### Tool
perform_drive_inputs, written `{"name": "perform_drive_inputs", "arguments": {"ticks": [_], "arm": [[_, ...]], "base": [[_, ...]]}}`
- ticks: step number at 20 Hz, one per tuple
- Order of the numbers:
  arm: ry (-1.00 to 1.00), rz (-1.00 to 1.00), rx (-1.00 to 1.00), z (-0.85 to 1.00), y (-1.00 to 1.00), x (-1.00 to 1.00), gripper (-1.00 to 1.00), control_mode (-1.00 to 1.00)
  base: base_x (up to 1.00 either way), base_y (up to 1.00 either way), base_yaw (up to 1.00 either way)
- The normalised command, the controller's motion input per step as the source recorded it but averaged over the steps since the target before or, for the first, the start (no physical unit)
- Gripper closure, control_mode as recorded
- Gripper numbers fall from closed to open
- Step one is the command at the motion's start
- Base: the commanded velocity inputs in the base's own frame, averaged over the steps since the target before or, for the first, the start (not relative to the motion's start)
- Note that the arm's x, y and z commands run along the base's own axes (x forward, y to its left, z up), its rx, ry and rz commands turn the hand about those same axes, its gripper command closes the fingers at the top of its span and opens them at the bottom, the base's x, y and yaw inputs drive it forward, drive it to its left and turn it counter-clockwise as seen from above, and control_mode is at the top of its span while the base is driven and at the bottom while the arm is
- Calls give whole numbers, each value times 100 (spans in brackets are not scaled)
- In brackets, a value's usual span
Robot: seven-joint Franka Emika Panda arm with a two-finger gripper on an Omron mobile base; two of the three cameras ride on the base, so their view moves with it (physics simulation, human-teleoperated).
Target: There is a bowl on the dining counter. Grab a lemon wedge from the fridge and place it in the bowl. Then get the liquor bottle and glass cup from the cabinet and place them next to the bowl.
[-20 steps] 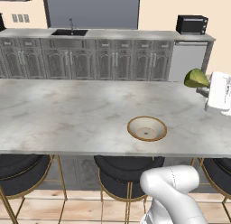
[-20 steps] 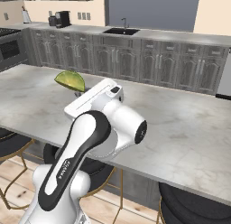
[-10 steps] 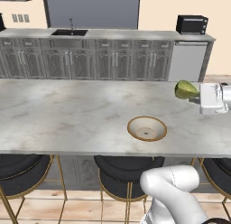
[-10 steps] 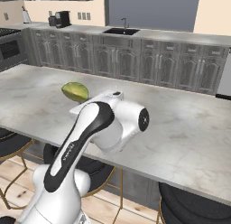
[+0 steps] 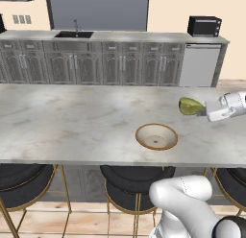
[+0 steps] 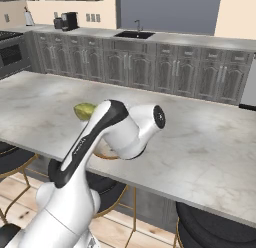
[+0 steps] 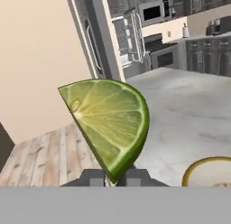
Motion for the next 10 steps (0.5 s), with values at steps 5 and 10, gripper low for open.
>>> {"name": "perform_drive_inputs", "arguments": {"ticks": [5,10], "arm": [[23,0,-3,-34,-1,14,100,-100],[17,0,0,-29,-2,21,100,-100]], "base": [[0,0,0],[0,0,0]]}}
